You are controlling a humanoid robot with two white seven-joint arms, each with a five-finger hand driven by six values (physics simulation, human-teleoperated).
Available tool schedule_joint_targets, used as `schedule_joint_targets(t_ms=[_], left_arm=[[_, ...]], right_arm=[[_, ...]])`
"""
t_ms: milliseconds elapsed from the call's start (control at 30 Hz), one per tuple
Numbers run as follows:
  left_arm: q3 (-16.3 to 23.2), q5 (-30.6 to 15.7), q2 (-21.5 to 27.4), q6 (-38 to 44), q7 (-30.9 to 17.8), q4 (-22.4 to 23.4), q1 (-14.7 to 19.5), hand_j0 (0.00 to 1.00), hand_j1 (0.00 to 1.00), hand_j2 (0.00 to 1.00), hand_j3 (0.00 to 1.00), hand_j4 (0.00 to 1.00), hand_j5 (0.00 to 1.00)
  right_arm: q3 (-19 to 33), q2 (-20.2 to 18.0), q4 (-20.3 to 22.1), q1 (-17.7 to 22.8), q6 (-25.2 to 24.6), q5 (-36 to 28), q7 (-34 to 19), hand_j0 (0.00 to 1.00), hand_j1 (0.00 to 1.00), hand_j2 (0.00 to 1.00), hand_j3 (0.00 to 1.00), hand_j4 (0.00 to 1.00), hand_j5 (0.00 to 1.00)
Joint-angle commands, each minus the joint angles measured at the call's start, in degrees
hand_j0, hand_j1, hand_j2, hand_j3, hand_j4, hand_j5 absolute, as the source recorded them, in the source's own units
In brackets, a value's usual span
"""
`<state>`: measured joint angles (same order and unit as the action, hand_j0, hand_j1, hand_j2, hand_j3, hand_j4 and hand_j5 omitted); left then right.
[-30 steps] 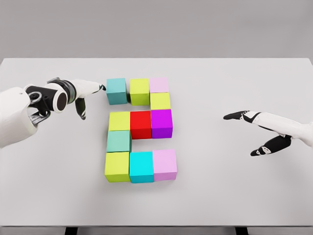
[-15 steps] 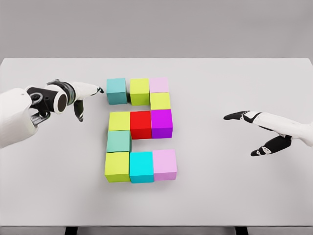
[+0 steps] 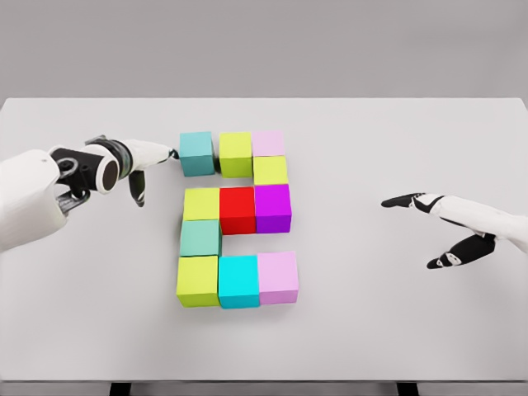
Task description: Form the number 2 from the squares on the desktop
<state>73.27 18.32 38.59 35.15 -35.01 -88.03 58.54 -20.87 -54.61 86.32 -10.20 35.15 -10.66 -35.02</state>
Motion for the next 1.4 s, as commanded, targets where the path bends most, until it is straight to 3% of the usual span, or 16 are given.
schedule_joint_targets(t_ms=[0,233,633,1367], left_arm=[[0.03,0.31,-0.09,-0.15,0.01,-0.04,0.0,1.0,1.0,1.0,1.0,1.0,1.0],[0.12,0.49,-0.71,-0.15,0.01,0.93,0.7,1.0,1.0,1.0,1.0,1.0,1.0],[0.2,0.75,-2.2,-0.15,0.01,4.18,0.79,1.0,1.0,1.0,1.0,1.0,1.0],[0.2,0.84,-3.34,-0.15,0.01,4.09,0.7,1.0,1.0,1.0,1.0,1.0,1.0]], right_arm=[[0.21,-0.15,0.25,0.0,-0.15,-0.33,0.02,1.0,1.0,1.0,1.0,1.0,1.0],[3.11,-0.23,-0.98,0.61,-0.15,-0.33,0.02,1.0,1.0,1.0,1.0,1.0,1.0],[3.47,-0.15,2.71,1.32,-0.15,-0.33,0.02,1.0,1.0,1.0,1.0,1.0,1.0],[3.47,-0.15,2.71,1.32,-0.15,-0.24,0.02,1.0,1.0,1.0,1.0,1.0,1.0]])
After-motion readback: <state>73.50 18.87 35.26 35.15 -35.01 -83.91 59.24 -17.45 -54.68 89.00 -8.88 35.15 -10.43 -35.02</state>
